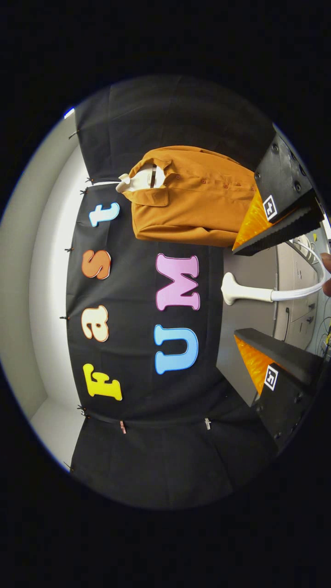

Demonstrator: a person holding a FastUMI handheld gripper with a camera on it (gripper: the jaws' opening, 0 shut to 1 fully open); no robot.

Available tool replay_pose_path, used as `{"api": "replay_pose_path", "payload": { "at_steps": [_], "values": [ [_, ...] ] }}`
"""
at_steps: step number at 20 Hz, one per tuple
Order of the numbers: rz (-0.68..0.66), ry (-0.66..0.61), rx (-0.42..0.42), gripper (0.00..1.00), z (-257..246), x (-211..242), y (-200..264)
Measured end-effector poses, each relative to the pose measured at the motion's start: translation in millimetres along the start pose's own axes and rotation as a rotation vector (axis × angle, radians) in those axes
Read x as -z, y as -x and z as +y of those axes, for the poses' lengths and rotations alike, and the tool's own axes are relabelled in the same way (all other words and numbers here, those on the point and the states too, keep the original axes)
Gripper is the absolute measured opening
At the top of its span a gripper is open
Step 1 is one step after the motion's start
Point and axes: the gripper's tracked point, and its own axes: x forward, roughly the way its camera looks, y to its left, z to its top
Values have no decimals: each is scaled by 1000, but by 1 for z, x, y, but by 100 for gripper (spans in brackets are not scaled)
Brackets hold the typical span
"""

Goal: Iron the clothes twice with a garment steamer, once on the left side and once on the right side.

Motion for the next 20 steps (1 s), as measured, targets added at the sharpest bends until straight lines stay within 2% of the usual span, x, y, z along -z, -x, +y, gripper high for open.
{"api": "replay_pose_path", "payload": {
  "at_steps": [5, 13, 20],
  "values": [
    [112, 35, -3, 98, 8, 38, -33],
    [368, 10, 42, 98, 2, 130, -114],
    [506, 31, 82, 98, 4, 174, -174]
  ]
}}
